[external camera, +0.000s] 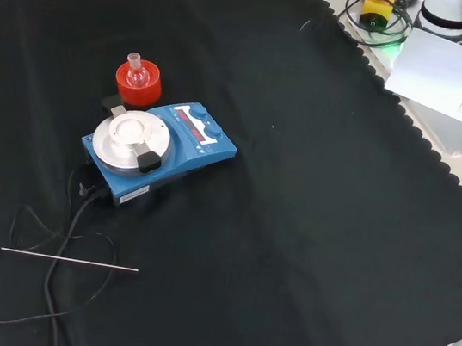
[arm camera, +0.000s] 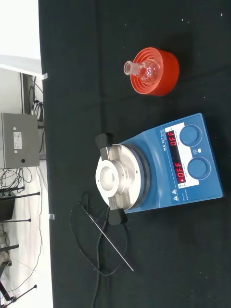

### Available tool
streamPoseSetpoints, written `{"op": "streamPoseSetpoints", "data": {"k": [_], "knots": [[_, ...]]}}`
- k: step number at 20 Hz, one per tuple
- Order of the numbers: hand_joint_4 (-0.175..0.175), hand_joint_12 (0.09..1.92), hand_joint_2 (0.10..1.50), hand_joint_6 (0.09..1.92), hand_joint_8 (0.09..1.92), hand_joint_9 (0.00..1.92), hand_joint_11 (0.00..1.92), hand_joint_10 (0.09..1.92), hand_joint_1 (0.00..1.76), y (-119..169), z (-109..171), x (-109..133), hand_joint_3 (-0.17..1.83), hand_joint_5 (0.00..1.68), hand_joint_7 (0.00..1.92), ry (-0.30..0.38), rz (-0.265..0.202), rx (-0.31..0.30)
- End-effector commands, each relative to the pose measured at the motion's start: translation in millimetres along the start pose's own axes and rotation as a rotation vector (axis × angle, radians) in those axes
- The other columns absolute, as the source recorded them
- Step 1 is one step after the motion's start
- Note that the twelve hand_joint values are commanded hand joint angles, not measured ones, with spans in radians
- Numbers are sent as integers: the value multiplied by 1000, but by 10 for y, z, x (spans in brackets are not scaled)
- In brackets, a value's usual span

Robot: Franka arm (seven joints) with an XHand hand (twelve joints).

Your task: Pick up the round-bottom flask.

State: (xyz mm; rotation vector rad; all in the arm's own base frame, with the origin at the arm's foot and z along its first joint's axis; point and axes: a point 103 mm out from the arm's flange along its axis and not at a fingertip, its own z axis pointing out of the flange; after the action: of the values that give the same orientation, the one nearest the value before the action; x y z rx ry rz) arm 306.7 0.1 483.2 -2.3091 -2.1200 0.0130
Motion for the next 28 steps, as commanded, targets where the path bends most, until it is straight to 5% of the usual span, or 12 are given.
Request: {"op": "streamPoseSetpoints", "data": {"k": [1, 6, 15, 28], "knots": [[-8, 1085, 1159, 271, 541, 146, 0, 632, 45, 0, 6, 1, 558, 183, 66, -8, 2, -9], [-4, 1069, 1287, 87, 477, 150, 0, 605, 13, 9, 23, 11, 320, 263, 89, -12, 5, -3], [-5, 1067, 1293, 87, 474, 152, 0, 603, 20, 205, 121, -28, 299, 271, 98, 2, 29, 7], [-9, 1101, 1271, 87, 482, 185, 0, 615, 125, 673, 609, -272, 245, 283, 130, 44, 99, 23]]}}
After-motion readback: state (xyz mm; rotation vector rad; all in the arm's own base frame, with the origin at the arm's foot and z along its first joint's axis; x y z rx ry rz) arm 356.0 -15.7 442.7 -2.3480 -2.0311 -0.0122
